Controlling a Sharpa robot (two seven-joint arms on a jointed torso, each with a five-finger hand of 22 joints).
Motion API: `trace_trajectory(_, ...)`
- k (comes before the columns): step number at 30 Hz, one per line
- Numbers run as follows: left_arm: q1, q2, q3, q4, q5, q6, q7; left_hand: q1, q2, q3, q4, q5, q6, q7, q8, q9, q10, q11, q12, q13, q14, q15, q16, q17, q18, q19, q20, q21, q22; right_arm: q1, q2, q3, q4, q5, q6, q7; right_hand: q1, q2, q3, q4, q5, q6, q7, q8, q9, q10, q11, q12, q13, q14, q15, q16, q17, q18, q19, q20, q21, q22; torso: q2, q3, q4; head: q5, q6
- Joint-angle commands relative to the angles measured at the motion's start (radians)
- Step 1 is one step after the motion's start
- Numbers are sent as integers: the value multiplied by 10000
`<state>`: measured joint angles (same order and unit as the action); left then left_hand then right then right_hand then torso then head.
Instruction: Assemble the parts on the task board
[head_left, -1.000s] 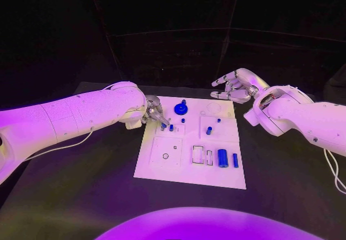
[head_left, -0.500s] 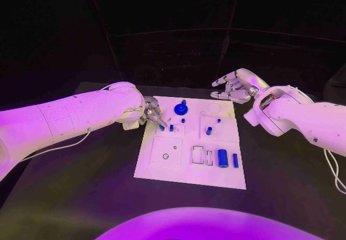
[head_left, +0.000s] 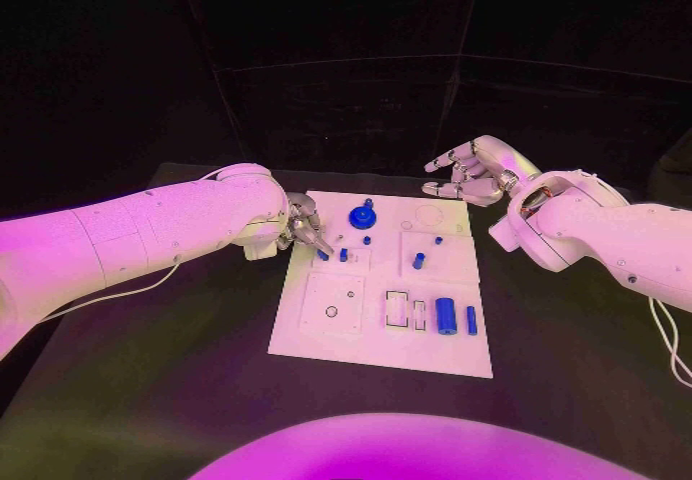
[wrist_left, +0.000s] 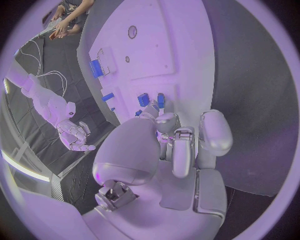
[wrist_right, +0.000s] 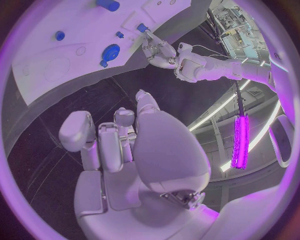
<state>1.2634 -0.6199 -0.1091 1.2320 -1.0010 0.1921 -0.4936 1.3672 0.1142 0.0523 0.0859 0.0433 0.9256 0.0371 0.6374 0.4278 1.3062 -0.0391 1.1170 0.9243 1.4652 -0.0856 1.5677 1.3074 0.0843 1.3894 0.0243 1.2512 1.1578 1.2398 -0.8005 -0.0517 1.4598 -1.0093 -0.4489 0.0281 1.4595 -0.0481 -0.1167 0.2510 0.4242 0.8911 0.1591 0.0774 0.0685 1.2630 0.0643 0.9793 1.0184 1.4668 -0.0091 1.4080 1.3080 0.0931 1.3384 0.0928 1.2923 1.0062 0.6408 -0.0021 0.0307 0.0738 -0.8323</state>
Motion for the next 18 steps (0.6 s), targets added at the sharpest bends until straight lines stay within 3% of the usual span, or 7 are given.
trace_trajectory(1, 3, -9, -3, 12, -102, 150, -101, 107, 33, 470, -552, 35, 20, -75, 226, 265, 59, -6, 25, 10, 1056, -56, 31, 2634, 78, 0, -52, 19, 17, 21, -3, 6, 17, 18, 35, 75, -24, 99, -41, 32, 34, 62, -33, 63, -4, -57, -15, -1, -13, 465, -72, -18, 29, 122, -20, -45, -35, -9, -4, 5, -12, -4, -15)
trace_trajectory(14, 5, 3, -23, 43, -101, 261, -114, 102, 12, 507, -589, 35, 33, -80, 243, 278, 89, -10, 52, 51, 1056, -57, 31, 2634, 72, 12, -54, 35, 42, 21, -7, 6, 17, 18, 37, 75, -24, 99, -41, 32, 34, 62, -33, 63, -4, -57, -15, -1, -13, 465, -72, -18, 29, 122, -20, -45, -35, -9, 0, -5, -7, -13, -15)
trace_trajectory(18, 12, 70, -26, -38, -98, 187, -126, -342, -70, 403, -386, 31, 113, -56, 299, 313, 149, 16, 75, 76, 1056, -48, 31, 2634, 61, 40, -57, 67, 88, 21, -10, 6, 15, 18, 33, 65, -59, 109, -59, 60, 4, 61, -32, 65, -4, -55, -12, 5, -20, 467, -71, -19, 36, 125, -22, -46, -49, -27, -6, -1, 2, -18, -27)
